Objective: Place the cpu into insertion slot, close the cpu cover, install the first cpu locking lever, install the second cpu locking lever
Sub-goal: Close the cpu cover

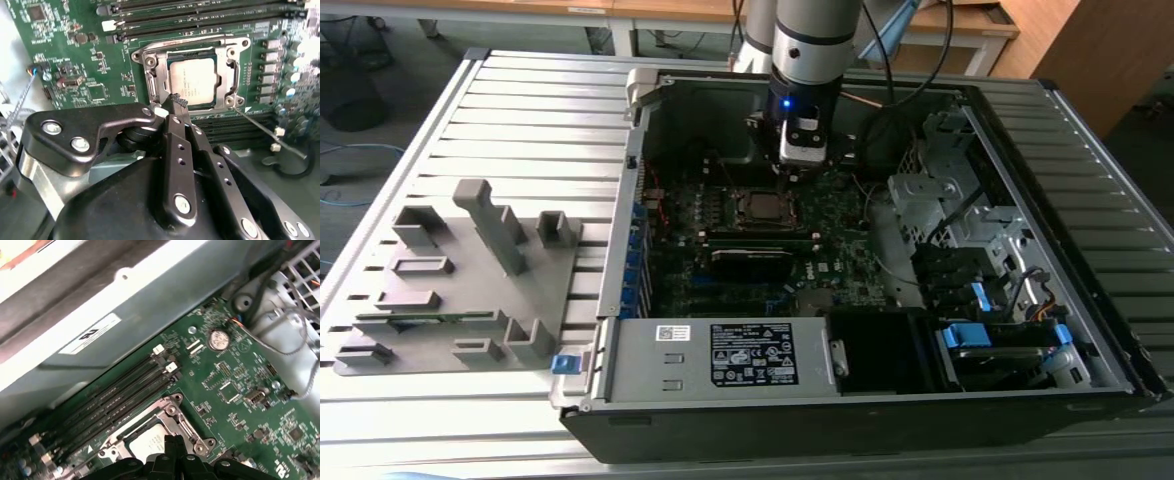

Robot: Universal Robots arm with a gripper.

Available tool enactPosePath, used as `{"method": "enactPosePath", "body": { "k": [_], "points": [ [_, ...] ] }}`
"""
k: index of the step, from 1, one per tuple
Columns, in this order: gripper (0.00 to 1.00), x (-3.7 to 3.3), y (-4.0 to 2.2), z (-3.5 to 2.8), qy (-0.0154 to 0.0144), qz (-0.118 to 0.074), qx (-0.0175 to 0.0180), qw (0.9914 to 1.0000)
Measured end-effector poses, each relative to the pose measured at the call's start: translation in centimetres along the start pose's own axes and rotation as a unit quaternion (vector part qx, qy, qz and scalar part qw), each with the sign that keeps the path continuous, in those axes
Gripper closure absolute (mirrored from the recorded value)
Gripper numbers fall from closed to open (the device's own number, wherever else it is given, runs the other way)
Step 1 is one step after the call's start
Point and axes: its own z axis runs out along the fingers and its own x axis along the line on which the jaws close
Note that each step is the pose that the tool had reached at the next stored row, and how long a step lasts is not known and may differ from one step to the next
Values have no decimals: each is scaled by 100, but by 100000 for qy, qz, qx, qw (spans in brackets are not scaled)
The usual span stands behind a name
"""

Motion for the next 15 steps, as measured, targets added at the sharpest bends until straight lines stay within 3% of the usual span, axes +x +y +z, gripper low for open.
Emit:
{"method": "enactPosePath", "body": {
  "k": [4, 8, 11, 15],
  "points": [
    [89, 0, 0, 1, 108, -3669, -5, 99933],
    [89, 0, 0, 3, 216, -7257, -14, 99736],
    [89, 0, 0, 4, 299, -9947, -27, 99504],
    [89, 0, -1, 7, 419, -13600, -54, 99070]
  ]
}}
